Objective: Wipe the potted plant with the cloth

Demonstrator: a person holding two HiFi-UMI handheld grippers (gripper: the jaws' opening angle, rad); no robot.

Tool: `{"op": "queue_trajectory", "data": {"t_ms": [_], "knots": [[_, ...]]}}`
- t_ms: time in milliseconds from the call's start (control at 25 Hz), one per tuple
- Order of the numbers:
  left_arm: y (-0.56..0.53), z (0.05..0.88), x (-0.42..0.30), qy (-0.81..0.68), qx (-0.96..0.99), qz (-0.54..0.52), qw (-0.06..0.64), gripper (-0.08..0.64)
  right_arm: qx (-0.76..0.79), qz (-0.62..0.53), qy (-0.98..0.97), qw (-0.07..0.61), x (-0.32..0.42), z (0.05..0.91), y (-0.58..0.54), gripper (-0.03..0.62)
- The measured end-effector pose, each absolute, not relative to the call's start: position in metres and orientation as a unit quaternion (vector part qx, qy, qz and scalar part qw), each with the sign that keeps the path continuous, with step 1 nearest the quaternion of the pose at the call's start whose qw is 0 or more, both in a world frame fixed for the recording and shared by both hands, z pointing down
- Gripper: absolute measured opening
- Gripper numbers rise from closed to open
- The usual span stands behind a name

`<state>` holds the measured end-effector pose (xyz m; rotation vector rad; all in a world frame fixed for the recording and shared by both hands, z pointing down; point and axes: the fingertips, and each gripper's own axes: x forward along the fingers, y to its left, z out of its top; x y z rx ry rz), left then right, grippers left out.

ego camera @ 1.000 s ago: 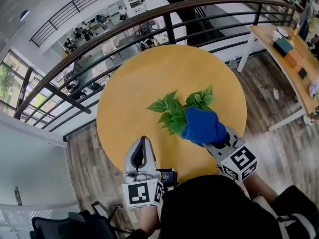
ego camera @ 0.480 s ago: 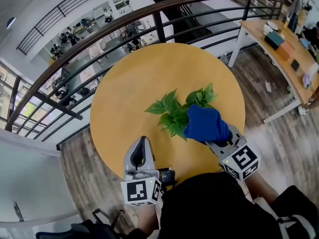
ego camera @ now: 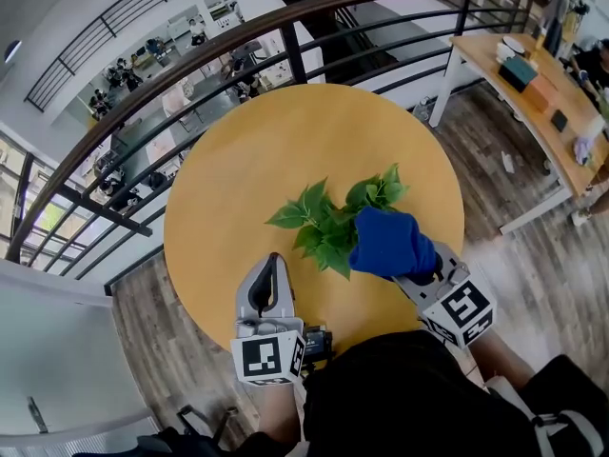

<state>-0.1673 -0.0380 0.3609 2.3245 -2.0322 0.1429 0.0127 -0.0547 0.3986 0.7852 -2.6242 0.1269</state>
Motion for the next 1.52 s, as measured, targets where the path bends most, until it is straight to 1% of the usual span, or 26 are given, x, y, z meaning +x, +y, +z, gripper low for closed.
{"op": "queue_trajectory", "data": {"t_ms": [240,400,560,840,960,1000,1040,1120,1200,1280,1400,1480,1520], "knots": [[-0.047,0.367,-0.162,-0.653,0.754,0.063,0.029,0.0,0.246,0.042,-0.945,0.211,0.001,0.41,-0.049,0.135],[-0.046,0.374,-0.157,-0.651,0.754,0.074,0.035,0.0,0.199,0.025,-0.946,0.254,-0.014,0.435,-0.034,0.135],[-0.048,0.376,-0.152,-0.645,0.759,0.085,0.033,0.0,0.175,0.031,-0.941,0.287,-0.019,0.462,-0.024,0.135],[-0.054,0.385,-0.147,-0.637,0.765,0.093,0.034,0.002,0.164,0.026,-0.93,0.327,-0.015,0.496,-0.014,0.135],[-0.058,0.387,-0.141,-0.624,0.775,0.094,0.033,0.002,0.15,0.014,-0.932,0.328,-0.014,0.497,-0.007,0.135],[-0.06,0.388,-0.137,-0.617,0.781,0.093,0.034,0.011,0.144,0.01,-0.934,0.326,-0.014,0.496,-0.005,0.135],[-0.063,0.389,-0.133,-0.61,0.787,0.091,0.035,0.074,0.14,0.007,-0.935,0.325,-0.014,0.496,-0.002,0.135],[-0.07,0.392,-0.124,-0.592,0.801,0.089,0.037,0.119,0.135,0.0,-0.936,0.326,-0.013,0.495,0.0,0.135],[-0.078,0.398,-0.113,-0.57,0.815,0.098,0.038,0.182,0.128,-0.002,-0.934,0.333,-0.011,0.498,0.002,0.135],[-0.085,0.41,-0.102,-0.548,0.827,0.116,0.041,0.212,0.121,-0.005,-0.932,0.343,-0.008,0.503,0.005,0.135],[-0.092,0.429,-0.087,-0.517,0.841,0.15,0.051,0.208,0.118,-0.012,-0.93,0.349,-0.004,0.507,0.009,0.135],[-0.092,0.435,-0.081,-0.504,0.846,0.167,0.05,0.163,0.12,-0.017,-0.932,0.341,-0.002,0.502,0.01,0.135],[-0.092,0.436,-0.08,-0.504,0.845,0.172,0.048,0.129,0.122,-0.02,-0.934,0.336,-0.002,0.499,0.01,0.135]]}}
